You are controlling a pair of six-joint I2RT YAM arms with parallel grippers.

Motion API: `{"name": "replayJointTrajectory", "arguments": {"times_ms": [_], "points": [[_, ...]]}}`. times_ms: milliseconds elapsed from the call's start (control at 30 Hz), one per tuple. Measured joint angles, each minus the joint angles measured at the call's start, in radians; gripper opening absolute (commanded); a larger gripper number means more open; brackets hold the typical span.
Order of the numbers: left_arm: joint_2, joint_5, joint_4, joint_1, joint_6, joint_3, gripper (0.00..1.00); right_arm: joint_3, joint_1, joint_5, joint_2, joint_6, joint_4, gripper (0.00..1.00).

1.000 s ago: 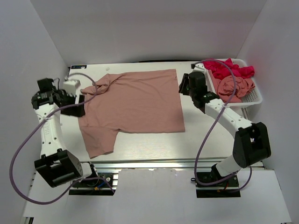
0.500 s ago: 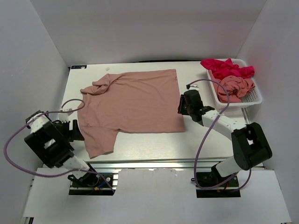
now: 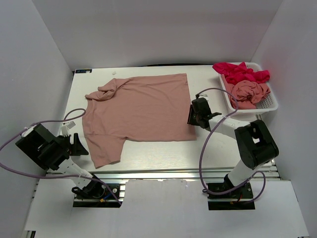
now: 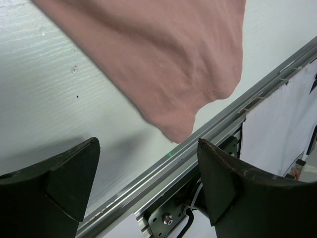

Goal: Fold and stack the t-shirts
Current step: Flatten out the tshirt

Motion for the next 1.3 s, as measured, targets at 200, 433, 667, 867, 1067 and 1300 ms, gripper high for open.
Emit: {"name": "replayJointTrajectory", "arguments": {"times_ms": [200,433,667,867,1067,1300], "points": [[-0.002,-0.002,-0.006,-0.019,0.024,0.0,0.89,0.0,-0.04,-0.01,0.015,0.043,0.024,0.41],[0.009,-0.061,0.037,-0.026,-0.018,0.006,0.89,0.0,-0.093,-0.014,0.015,0.096,0.054,0.41],[-0.02,-0.127,0.112,-0.047,-0.051,-0.024,0.89,-0.098,-0.097,-0.038,-0.079,0.175,0.045,0.41],[-0.042,-0.154,0.117,-0.098,-0.069,-0.052,0.89,-0.188,-0.096,-0.047,-0.275,0.237,0.019,0.41],[-0.042,-0.169,0.136,-0.11,-0.107,-0.054,0.88,-0.19,-0.084,-0.058,-0.322,0.236,0.019,0.4],[-0.082,-0.175,0.183,-0.111,-0.134,-0.092,0.86,-0.196,-0.064,-0.095,-0.319,0.215,0.03,0.38]]}}
